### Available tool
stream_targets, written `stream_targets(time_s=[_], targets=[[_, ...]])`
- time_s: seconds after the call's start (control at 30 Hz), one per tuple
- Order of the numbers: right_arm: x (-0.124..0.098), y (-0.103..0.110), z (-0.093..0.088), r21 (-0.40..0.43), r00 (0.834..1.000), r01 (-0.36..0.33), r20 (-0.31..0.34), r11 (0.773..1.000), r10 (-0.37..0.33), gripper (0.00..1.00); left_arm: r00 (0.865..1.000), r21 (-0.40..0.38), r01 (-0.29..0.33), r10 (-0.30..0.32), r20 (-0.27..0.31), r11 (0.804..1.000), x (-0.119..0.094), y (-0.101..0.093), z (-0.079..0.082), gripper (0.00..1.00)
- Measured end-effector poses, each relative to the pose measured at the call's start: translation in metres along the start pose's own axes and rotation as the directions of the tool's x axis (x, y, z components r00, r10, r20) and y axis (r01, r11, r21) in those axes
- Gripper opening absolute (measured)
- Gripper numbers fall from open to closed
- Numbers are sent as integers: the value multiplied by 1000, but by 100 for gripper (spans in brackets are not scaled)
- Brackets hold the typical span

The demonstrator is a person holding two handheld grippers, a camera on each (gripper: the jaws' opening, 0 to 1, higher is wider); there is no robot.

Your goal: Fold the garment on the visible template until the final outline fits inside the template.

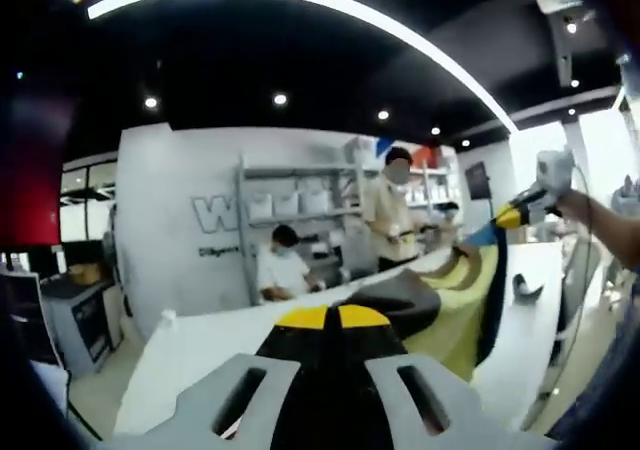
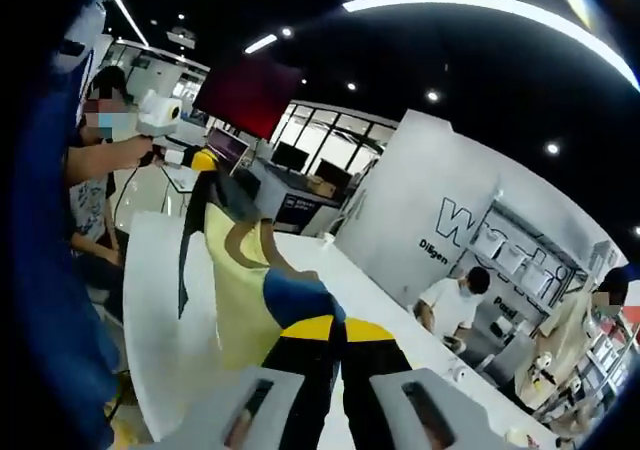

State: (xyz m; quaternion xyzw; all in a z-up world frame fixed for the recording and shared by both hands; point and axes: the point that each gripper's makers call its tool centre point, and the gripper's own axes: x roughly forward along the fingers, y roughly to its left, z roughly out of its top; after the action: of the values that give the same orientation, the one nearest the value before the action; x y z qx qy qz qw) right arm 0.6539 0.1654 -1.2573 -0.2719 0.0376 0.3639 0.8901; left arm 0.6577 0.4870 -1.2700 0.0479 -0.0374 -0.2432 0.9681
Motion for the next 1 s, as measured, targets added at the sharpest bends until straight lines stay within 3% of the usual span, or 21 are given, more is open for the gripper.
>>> stream_targets(time_s=[0.13,0.17,0.2,0.23,0.33,0.4,0.43,0.53,0.57,0.6,0.7,0.73,0.8,0.87,1.0], targets=[[-4,2,3,23,1000,-18,-7,1000,18,0,999,-14,48,-48,-5,999,-6,-8,6,3],[-4,2,4,28,1000,-21,-9,999,21,0,995,-48,101,-101,-2,994,-7,-14,5,3],[-1,2,-3,115,996,-77,-41,990,83,0,988,-82,154,-154,3,985,-8,-21,3,3],[22,-1,-29,167,989,-111,-79,980,125,0,987,-84,127,-134,-92,988,6,-11,-39,3],[66,-3,-87,240,970,-123,-174,963,168,0,973,-115,117,-137,-185,986,25,-5,-94,3],[96,-1,-130,266,946,-131,-255,955,201,0,966,-127,104,-130,-222,986,36,2,-121,3],[107,0,-143,290,939,-139,-265,947,219,0,963,-124,88,-116,-243,988,46,8,-142,3],[148,-1,-185,302,928,-141,-292,943,232,0,958,-107,61,-89,-274,992,59,17,-167,3],[159,-1,-197,318,924,-138,-301,938,237,0,951,-87,35,-60,-304,996,71,27,-187,3],[172,3,-213,339,911,-144,-323,930,258,0,949,-68,25,-45,-312,997,81,31,-197,3],[193,7,-236,352,903,-136,-339,926,262,0,937,-61,5,-26,-348,998,98,39,-222,3],[207,5,-250,380,901,-124,-344,917,264,0,930,-63,-10,-14,-367,998,109,49,-239,3],[213,2,-257,393,904,-109,-344,913,256,0,919,-64,-17,-10,-394,998,122,58,-258,3],[233,-7,-274,407,902,-82,-358,910,241,0,911,-69,-32,1,-413,997,132,65,-270,3],[247,-12,-287,407,896,-67,-377,911,234,0,897,-116,-71,13,-441,991,147,80,-293,3]])
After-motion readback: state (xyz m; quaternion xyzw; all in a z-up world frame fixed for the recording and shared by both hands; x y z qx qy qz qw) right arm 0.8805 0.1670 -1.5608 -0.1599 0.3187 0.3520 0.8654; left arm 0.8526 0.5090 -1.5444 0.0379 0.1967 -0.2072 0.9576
